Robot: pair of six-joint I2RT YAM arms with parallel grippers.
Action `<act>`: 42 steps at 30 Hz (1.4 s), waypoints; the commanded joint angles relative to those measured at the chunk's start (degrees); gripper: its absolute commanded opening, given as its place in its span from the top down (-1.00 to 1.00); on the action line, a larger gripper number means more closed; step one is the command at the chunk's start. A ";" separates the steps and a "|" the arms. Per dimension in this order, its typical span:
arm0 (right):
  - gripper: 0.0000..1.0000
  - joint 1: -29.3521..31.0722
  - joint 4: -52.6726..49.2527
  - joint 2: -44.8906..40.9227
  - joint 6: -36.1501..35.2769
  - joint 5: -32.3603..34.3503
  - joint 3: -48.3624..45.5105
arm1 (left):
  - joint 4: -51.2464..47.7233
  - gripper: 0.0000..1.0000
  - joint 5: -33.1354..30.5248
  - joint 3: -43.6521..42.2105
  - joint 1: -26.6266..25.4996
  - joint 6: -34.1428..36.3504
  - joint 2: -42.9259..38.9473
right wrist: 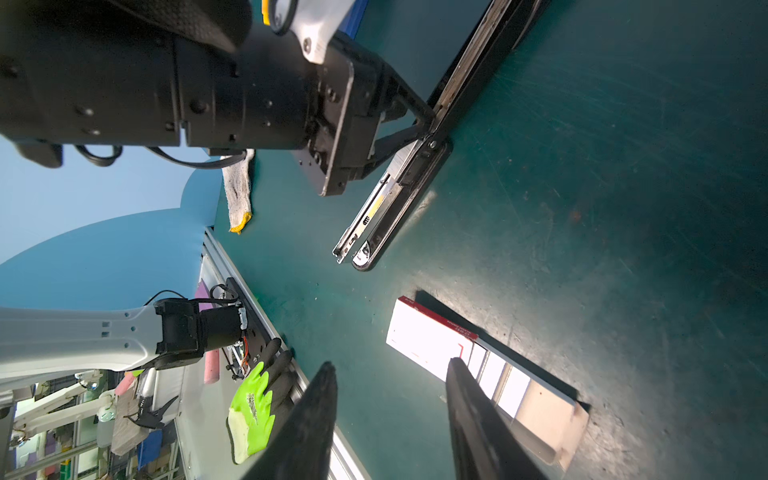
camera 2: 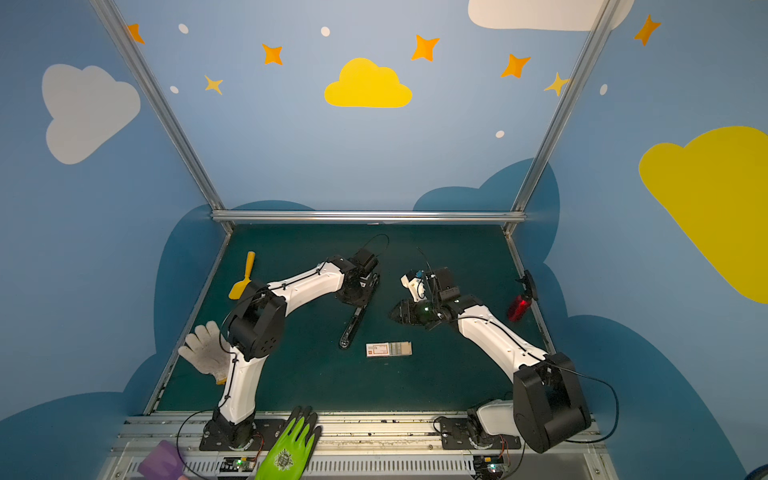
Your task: Load the staples into the stapler
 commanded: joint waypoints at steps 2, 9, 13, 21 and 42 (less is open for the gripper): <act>0.12 0.11 0.06 -0.63 0.07 0.22 0.06 | -1.02 0.35 -0.62 -1.19 -0.32 -0.95 -2.76; 0.12 0.09 -0.27 -1.03 -0.11 0.49 0.01 | -1.08 0.39 -0.83 -2.99 -0.88 -1.29 -4.04; 0.11 0.04 -0.20 -1.12 -0.11 0.49 -0.17 | -0.87 0.41 -0.90 -4.18 -1.10 -1.62 -4.61; 0.12 0.10 0.08 -1.25 -0.08 0.49 -0.51 | -0.29 0.42 -1.49 -7.12 -1.47 -2.23 -6.01; 0.11 0.08 0.26 -0.69 0.51 0.92 -0.36 | 1.20 0.44 -0.66 -17.67 -2.81 -4.32 -11.35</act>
